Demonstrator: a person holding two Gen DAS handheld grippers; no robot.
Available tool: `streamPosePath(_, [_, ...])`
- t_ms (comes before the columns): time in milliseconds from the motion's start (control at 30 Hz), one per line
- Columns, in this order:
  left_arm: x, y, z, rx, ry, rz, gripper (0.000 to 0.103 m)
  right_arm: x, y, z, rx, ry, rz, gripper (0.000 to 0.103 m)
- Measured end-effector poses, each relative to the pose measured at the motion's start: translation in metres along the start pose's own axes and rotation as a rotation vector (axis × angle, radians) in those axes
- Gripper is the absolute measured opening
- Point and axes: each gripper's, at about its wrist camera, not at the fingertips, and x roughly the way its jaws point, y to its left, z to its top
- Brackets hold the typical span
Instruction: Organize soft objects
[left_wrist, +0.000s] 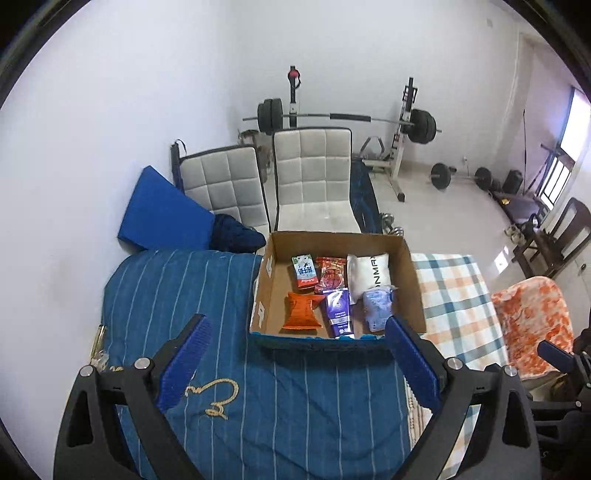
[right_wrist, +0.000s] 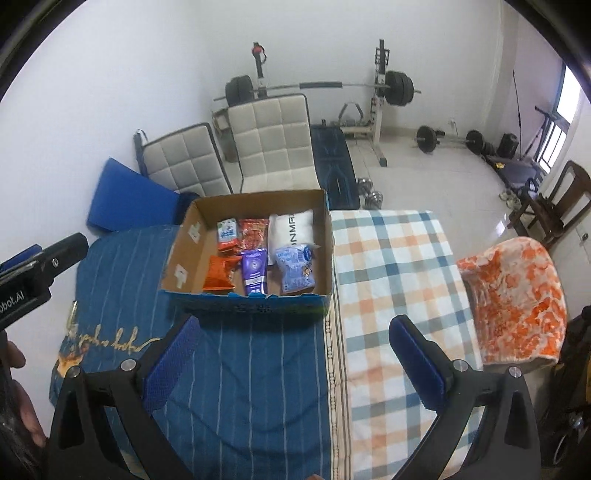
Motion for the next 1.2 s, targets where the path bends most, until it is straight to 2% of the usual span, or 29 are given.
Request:
streamPosePath(167, [-0.042, 0.003, -0.007, -0.025, -0.018, -0.016, 0.096, -0.044, 0.007, -0.011, -0.038, -0.023, 0.011, 0.103])
streamPosePath(367, [-0.070, 0.003, -0.014, -0.031, -0.014, -0.011, 0.096, -0.067, 0.007, -0.012, -0.034, -0.037, 0.008, 0.103])
streamPosePath(533, [-0.076, 0.001, -0.014, -0.031, -0.051, 0.022, 0.096, -0.070, 0.004, 0.003, -0.030, -0.069, -0.027, 0.103])
streamPosePath(800, [-0.073, -0.006, -0.005, -0.011, -0.071, 0.028, 0.096, -0.082, 0.002, 0.032, -0.019, -0.149, -0.057, 0.103])
streamPosePath(1200, [-0.062, -0.001, 0.002, -0.041, -0.049, 0.021, 0.096, -0.089, 0.004, 0.048, -0.017, -0.192, -0.070, 0.103])
